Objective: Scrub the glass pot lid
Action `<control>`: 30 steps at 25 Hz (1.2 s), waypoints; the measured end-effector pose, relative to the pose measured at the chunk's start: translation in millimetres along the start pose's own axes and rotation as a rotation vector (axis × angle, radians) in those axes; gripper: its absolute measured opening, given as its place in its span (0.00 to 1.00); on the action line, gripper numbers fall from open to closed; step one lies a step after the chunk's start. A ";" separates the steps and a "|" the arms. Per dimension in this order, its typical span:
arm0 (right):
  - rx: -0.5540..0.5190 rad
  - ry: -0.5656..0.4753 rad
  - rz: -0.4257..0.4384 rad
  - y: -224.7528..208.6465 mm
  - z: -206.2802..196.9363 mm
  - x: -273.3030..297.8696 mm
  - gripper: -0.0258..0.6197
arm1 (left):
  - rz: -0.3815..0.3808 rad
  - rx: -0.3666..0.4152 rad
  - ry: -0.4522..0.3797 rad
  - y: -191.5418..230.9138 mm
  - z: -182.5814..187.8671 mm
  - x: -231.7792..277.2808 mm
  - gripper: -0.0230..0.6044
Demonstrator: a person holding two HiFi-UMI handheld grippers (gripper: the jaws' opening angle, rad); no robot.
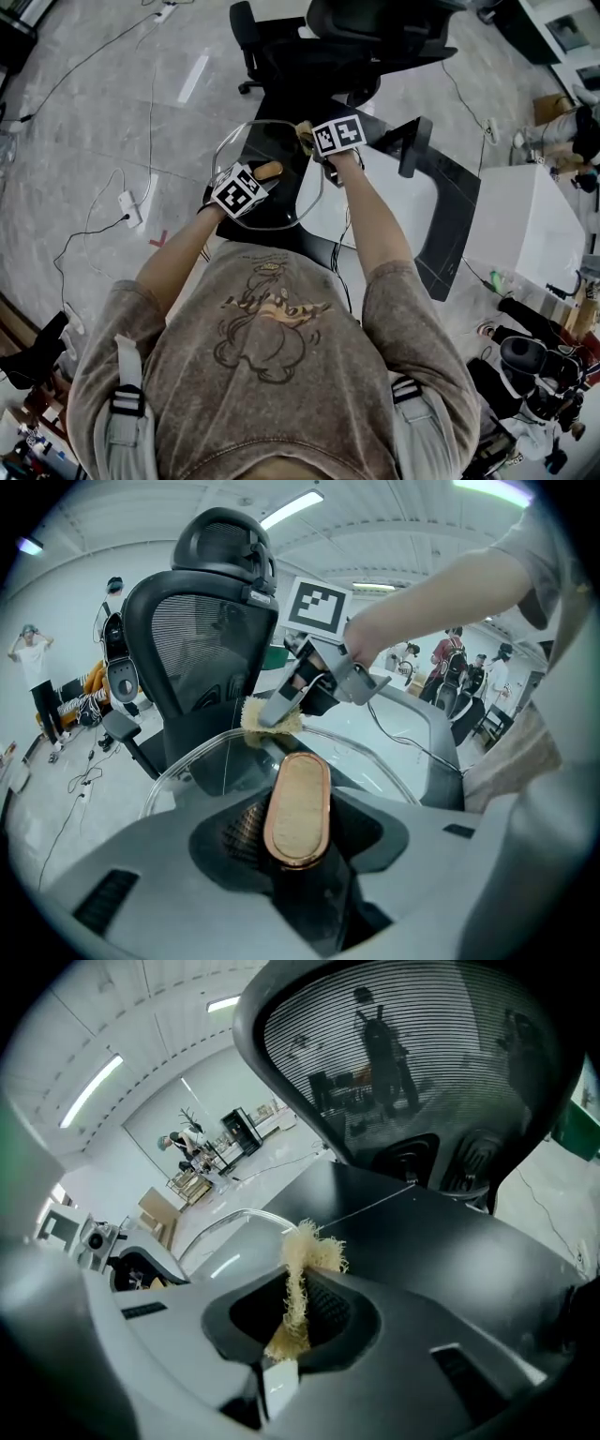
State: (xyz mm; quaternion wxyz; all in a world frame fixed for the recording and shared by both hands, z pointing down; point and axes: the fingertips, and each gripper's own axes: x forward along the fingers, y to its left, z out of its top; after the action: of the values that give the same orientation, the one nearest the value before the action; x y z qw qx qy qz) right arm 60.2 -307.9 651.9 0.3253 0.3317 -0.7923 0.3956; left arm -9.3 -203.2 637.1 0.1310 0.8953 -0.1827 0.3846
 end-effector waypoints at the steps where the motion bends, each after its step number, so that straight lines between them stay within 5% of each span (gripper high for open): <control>1: 0.006 -0.006 -0.003 -0.8 -3.3 -2.3 0.10 | -0.001 -0.002 0.004 -0.8 -0.5 -0.6 0.33; 16: 0.047 -0.050 -0.008 -4.0 -55.5 -36.0 0.10 | -0.002 -0.003 0.018 -2.5 1.1 -2.8 0.33; 30: -0.085 -0.018 -0.046 18.5 -93.2 -50.6 0.10 | 0.004 -0.011 0.027 -2.7 0.6 -4.2 0.33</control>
State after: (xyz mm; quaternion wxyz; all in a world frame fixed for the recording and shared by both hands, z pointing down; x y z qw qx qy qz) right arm 98.0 -207.2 649.3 0.3410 0.3394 -0.8032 0.3512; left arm -10.4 -200.0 633.3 0.1375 0.8889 -0.1847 0.3960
